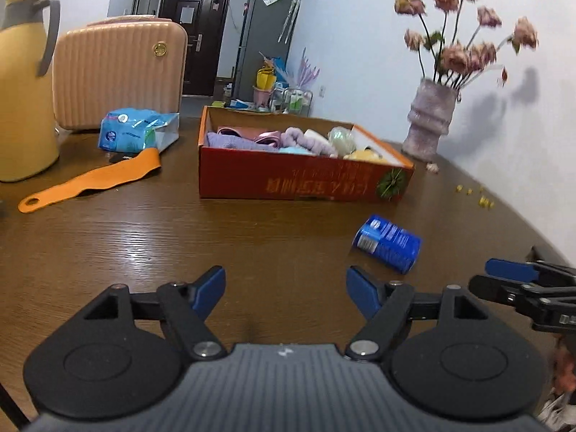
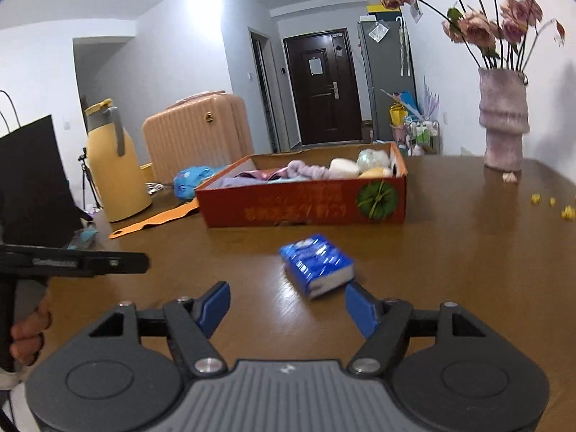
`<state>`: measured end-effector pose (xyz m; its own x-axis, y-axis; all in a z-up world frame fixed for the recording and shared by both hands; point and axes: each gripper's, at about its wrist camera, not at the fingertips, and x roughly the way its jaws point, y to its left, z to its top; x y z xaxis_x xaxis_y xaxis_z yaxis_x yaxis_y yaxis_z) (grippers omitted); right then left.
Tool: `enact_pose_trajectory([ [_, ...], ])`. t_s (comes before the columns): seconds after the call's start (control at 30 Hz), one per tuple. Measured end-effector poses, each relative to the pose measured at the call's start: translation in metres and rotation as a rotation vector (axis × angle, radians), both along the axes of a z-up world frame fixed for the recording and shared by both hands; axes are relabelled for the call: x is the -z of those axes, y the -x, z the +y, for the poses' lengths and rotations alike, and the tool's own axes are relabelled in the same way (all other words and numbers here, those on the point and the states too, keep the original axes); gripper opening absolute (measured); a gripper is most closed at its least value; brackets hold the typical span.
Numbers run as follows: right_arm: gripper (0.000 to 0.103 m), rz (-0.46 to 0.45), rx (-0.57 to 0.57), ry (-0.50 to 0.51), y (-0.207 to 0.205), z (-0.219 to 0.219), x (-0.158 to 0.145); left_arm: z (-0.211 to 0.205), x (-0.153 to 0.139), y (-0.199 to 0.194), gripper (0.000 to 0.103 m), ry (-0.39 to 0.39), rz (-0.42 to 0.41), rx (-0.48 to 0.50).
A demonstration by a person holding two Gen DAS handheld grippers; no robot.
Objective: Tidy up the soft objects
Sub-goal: 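Withdraw both open grippers from the box toward the blue tissue pack, then close both grippers on the blue tissue pack and lift it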
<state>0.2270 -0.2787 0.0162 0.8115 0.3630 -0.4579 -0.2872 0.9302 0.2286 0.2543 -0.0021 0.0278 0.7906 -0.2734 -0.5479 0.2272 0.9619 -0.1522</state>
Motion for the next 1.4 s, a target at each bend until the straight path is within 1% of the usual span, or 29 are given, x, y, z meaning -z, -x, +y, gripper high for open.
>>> enact_pose_trajectory([
  [0.03,0.074,0.003,-0.005,-0.002,0.002,0.001,0.002,-0.001,-0.001,0.002,0.076,-0.007,-0.009,0.002],
  [0.1,0.074,0.004,0.004,0.017,0.001,0.003,0.003,-0.002,-0.003,0.004,0.078,0.009,-0.018,0.016],
  [0.2,0.074,-0.019,0.028,0.048,-0.006,0.006,0.005,-0.004,-0.002,0.004,0.078,0.005,-0.018,0.033],
  [0.3,0.074,-0.011,0.028,0.055,-0.026,0.005,0.009,-0.010,0.002,-0.006,0.078,0.001,-0.005,0.037],
  [0.43,0.074,0.001,0.022,0.113,-0.061,0.011,0.016,-0.017,0.008,-0.021,0.078,-0.002,0.017,0.047],
  [0.5,0.074,-0.005,0.019,0.109,-0.078,0.011,0.018,-0.022,0.012,-0.028,0.078,0.003,0.029,0.065],
  [0.57,0.073,0.016,0.016,0.052,-0.098,0.005,0.021,-0.026,0.015,-0.034,0.077,0.028,0.050,0.083],
  [0.63,0.068,0.057,0.025,-0.025,-0.117,-0.004,0.025,-0.030,0.018,-0.042,0.071,0.073,0.077,0.096],
  [0.67,0.062,0.092,0.038,-0.050,-0.125,-0.007,0.028,-0.033,0.020,-0.046,0.063,0.089,0.088,0.096],
  [0.7,0.044,0.133,0.045,-0.055,-0.130,-0.009,0.031,-0.036,0.021,-0.050,0.058,0.104,0.103,0.096],
  [0.73,0.038,0.154,0.043,-0.060,-0.128,-0.009,0.033,-0.039,0.022,-0.053,0.056,0.117,0.110,0.098],
  [0.77,0.038,0.153,0.029,-0.084,-0.122,-0.009,0.033,-0.040,0.023,-0.056,0.053,0.137,0.115,0.101],
  [0.83,0.037,0.161,-0.007,-0.156,-0.106,-0.011,0.032,-0.043,0.026,-0.061,0.052,0.187,0.135,0.123],
  [0.87,0.037,0.152,-0.004,-0.176,-0.099,-0.012,0.032,-0.045,0.027,-0.065,0.052,0.205,0.147,0.132],
  [0.97,0.037,0.122,0.025,-0.192,-0.092,-0.016,0.029,-0.055,0.033,-0.075,0.052,0.219,0.180,0.146],
  [1.07,0.037,0.133,0.060,-0.196,-0.105,-0.021,0.033,-0.067,0.033,-0.089,0.050,0.222,0.185,0.153],
  [1.1,0.037,0.142,0.063,-0.202,-0.110,-0.022,0.035,-0.071,0.034,-0.095,0.043,0.228,0.191,0.157],
  [1.13,0.038,0.153,0.058,-0.213,-0.115,-0.022,0.037,-0.074,0.034,-0.100,0.038,0.236,0.199,0.163],
  [1.17,0.037,0.160,0.048,-0.225,-0.117,-0.022,0.039,-0.078,0.036,-0.107,0.030,0.247,0.213,0.171],
  [1.2,0.032,0.165,0.033,-0.233,-0.118,-0.020,0.040,-0.080,0.039,-0.112,0.021,0.258,0.231,0.172],
  [1.23,0.022,0.171,0.022,-0.231,-0.120,-0.018,0.041,-0.081,0.042,-0.115,0.020,0.266,0.245,0.174],
  [1.27,0.021,0.171,0.024,-0.213,-0.121,-0.015,0.042,-0.081,0.044,-0.117,0.016,0.263,0.243,0.166],
  [1.3,0.017,0.163,0.031,-0.193,-0.120,-0.013,0.042,-0.081,0.045,-0.117,0.016,0.262,0.237,0.168],
  [1.4,0.014,0.164,0.029,-0.212,-0.119,-0.016,0.043,-0.080,0.045,-0.116,0.014,0.273,0.238,0.162],
])
